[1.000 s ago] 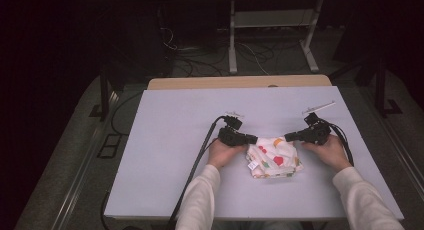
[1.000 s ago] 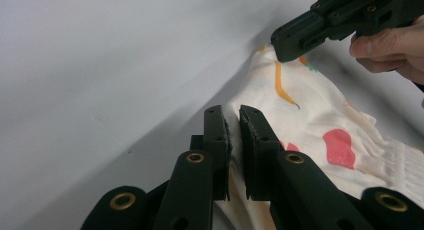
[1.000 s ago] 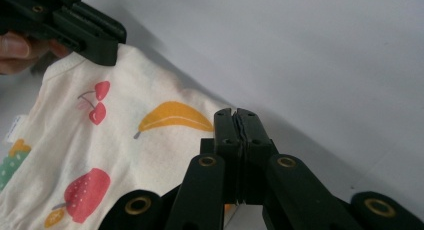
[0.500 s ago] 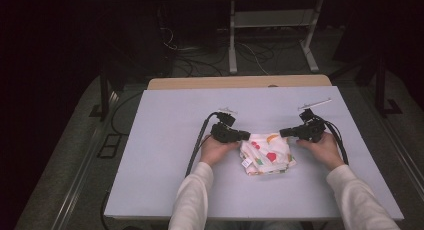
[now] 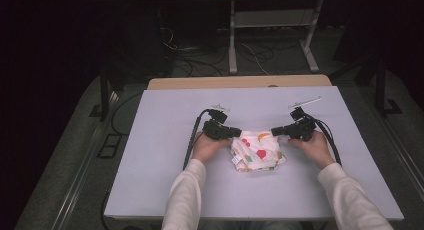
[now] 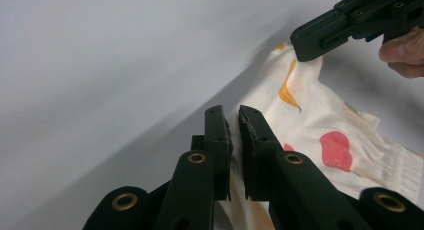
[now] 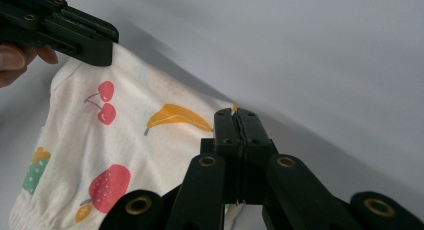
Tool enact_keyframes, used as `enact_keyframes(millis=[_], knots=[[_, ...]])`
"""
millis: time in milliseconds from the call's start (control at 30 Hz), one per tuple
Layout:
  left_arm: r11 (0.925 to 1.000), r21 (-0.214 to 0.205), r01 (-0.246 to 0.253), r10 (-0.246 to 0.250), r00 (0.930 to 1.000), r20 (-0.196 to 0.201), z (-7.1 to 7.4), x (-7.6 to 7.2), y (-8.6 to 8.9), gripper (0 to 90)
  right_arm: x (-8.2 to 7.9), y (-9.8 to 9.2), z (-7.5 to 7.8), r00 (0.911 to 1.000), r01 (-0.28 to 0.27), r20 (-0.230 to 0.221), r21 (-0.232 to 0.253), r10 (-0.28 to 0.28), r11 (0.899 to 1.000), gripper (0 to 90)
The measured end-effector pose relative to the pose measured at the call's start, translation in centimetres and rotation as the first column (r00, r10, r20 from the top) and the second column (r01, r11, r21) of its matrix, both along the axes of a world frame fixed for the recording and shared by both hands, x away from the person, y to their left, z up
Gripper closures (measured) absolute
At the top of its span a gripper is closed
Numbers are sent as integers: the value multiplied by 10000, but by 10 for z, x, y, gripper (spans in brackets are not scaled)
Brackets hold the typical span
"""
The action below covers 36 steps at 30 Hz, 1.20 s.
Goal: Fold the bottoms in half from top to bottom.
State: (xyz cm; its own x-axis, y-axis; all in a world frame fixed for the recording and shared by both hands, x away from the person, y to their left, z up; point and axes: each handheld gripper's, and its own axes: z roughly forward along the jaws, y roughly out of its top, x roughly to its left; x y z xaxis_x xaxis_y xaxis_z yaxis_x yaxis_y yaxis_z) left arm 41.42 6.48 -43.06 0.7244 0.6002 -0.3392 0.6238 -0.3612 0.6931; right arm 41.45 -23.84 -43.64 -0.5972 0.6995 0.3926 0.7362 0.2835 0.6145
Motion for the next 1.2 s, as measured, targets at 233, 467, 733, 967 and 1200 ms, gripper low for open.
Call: enact_keyframes(millis=[233, 467, 733, 967, 1200], knots=[[9994, 305, -166, 157, 9995, 277, -3, 5, 4, 828, 4, 10, 1, 9998, 186, 127, -214, -183, 9996, 874], [9989, 372, -297, 282, 9988, 408, -5, 15, 4, 828, 10, 15, -5, 9978, 639, 192, -232, -634, 9977, 874], [9979, 527, -380, 335, 9959, 841, -1, 23, 6, 829, 13, 19, -6, 9924, 1104, 550, -7, -1102, 9939, 874], [9974, 513, -497, 434, 9923, 1160, 0, 28, 9, 829, 16, 23, -7, 9883, 1364, 662, 197, -1374, 9905, 874], [9966, 558, -602, 517, 9884, 1426, -1, 33, 15, 828, 17, 28, -7, 9843, 1536, 828, 325, -1558, 9876, 874]])
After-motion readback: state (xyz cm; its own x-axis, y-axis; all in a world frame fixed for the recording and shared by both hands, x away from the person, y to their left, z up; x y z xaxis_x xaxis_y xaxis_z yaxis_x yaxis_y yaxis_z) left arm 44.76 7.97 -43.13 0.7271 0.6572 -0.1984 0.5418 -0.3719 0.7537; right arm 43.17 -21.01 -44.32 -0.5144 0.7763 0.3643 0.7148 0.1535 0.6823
